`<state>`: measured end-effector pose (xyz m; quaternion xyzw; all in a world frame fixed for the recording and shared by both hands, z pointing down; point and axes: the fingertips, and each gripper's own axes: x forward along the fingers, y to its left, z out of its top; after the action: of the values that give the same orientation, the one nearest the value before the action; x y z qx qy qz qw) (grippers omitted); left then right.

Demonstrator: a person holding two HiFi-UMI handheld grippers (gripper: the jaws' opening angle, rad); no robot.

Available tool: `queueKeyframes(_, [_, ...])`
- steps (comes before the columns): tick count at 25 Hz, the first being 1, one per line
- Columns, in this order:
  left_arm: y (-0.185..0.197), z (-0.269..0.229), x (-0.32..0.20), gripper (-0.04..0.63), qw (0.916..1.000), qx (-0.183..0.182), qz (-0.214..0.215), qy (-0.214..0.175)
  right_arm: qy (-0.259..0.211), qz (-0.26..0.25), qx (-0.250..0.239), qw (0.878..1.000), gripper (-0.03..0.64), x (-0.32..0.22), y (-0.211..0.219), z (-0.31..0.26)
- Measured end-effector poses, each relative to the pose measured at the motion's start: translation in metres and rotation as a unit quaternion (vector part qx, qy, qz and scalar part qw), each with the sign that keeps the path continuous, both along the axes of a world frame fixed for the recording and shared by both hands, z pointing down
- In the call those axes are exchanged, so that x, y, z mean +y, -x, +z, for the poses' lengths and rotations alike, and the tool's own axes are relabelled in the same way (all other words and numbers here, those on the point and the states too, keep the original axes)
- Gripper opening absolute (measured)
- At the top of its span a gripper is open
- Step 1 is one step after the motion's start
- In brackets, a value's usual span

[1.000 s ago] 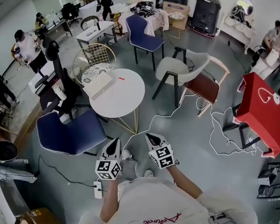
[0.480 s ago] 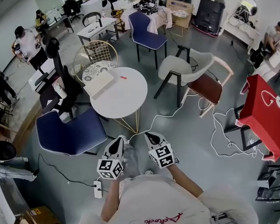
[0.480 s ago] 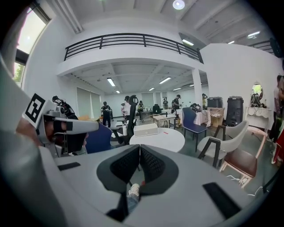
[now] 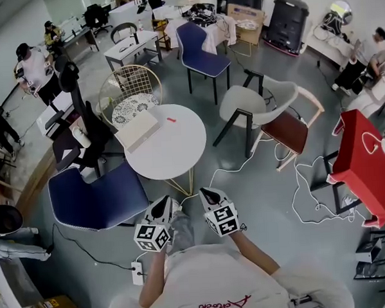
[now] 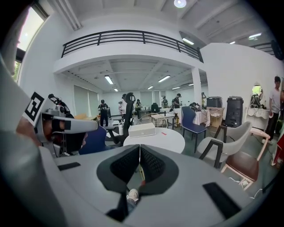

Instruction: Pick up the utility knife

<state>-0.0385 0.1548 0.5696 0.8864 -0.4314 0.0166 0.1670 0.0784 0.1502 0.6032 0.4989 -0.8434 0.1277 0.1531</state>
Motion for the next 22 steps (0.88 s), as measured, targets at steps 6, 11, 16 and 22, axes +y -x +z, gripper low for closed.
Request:
queueKeyframes(6, [0.011, 0.013, -0.043, 0.012, 0.9999, -0.001, 0.012, 0.006, 0.011, 0.007, 0.002, 1.0, 0.017, -0.044, 0.013, 0.013])
queueKeyframes(11, [0.021, 0.026, -0.081, 0.012, 0.9997, 0.011, 0.011, 0.02, 0.032, 0.006, 0.008, 0.999, 0.017, -0.077, 0.025, 0.026])
queueKeyframes(16, [0.025, 0.038, -0.121, 0.012, 0.9991, 0.024, 0.015, 0.033, 0.048, 0.002, 0.019, 0.999, 0.017, -0.115, 0.034, 0.038])
queueKeyframes(22, [0.033, 0.03, -0.185, 0.012, 0.9988, 0.025, 0.026, 0.032, 0.055, 0.002, 0.023, 0.998, 0.017, -0.176, 0.047, 0.032])
